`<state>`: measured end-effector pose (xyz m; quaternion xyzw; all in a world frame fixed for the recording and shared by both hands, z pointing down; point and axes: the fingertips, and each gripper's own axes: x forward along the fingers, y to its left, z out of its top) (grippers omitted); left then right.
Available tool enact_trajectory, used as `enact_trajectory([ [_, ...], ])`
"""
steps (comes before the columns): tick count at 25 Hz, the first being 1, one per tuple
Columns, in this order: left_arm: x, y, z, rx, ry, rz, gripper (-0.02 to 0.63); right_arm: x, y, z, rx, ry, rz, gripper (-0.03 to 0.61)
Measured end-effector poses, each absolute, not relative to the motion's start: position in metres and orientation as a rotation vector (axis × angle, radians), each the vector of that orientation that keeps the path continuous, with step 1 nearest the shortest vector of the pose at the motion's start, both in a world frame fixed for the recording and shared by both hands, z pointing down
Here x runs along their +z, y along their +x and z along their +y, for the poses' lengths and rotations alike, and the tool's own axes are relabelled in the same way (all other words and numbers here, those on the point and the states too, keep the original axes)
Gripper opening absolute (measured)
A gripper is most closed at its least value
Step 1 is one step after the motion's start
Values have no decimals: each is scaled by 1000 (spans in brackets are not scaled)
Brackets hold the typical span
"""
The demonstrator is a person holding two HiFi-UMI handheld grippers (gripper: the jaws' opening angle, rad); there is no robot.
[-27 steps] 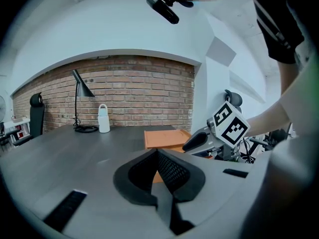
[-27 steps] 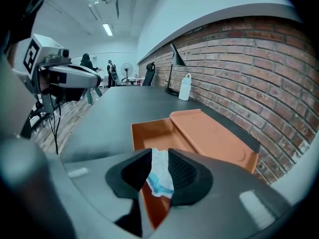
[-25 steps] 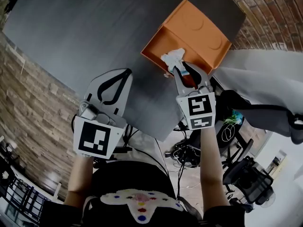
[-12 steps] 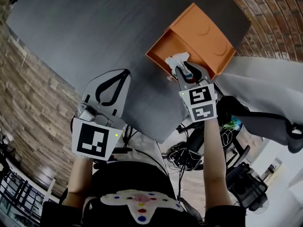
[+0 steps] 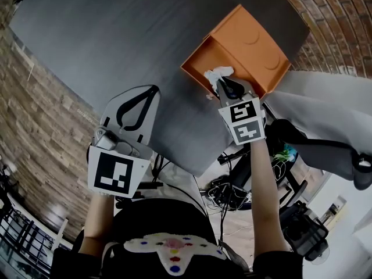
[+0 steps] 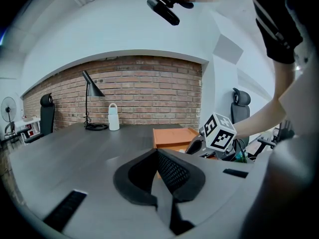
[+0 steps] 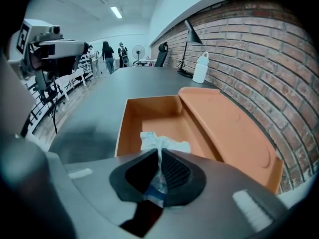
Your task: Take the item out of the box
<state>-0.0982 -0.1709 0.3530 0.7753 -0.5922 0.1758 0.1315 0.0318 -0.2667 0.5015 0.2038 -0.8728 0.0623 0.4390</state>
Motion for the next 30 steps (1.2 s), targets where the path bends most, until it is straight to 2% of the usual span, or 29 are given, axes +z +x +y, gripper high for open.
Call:
enact_trajectory([
  [2, 353, -100, -170, 513, 2252, -1719, 6, 502, 30, -266, 161, 508, -2170, 25],
  [13, 342, -106, -164, 517, 2293, -1709, 6, 481, 39, -268, 135, 652, -2217, 18],
  [30, 290, -79, -152, 483, 2523, -1544, 6, 357, 78, -235, 29, 1123, -2322, 18],
])
